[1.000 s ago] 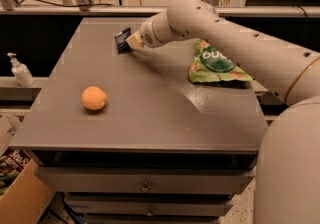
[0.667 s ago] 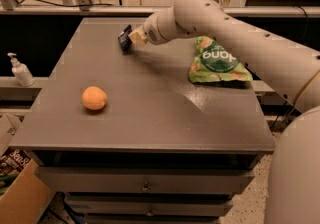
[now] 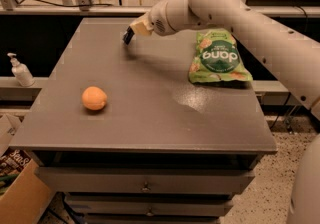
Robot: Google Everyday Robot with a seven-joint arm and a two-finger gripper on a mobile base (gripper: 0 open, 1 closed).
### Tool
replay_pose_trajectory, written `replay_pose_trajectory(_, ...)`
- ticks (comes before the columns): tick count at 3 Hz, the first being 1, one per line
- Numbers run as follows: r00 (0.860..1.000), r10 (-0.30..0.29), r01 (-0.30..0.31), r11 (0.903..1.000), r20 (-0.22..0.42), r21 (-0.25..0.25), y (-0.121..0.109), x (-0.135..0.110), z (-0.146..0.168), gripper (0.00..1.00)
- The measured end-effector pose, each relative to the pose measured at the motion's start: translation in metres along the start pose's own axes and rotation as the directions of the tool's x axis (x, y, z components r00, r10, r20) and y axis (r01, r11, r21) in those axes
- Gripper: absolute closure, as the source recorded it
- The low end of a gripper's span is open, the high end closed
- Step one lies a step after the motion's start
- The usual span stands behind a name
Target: Pick rxbar blueberry
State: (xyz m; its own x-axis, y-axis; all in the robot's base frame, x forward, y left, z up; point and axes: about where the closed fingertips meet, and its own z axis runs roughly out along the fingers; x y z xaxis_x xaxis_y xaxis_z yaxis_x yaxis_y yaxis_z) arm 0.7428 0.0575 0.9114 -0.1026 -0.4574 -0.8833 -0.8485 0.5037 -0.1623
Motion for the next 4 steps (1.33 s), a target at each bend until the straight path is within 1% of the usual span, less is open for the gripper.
replay_pose_trajectory(1, 0.999, -0.022, 0.023, 0.9992, 0.025, -0.033, 0.006, -0.011, -0.018, 1.0)
replay_pose_trajectory(2, 0.998, -0.035, 0.039, 0.9963, 0.047, -0.077, 0.014, -0.02, -0.034, 1.0)
replay_pose_trajectory(3, 0.996, -0.046, 0.055, 0.9903, 0.072, -0.127, 0.024, -0.03, -0.046, 1.0)
replay_pose_trajectory(4, 0.996, -0.047, 0.056, 0.9895, 0.071, -0.133, 0.026, -0.03, -0.046, 1.0)
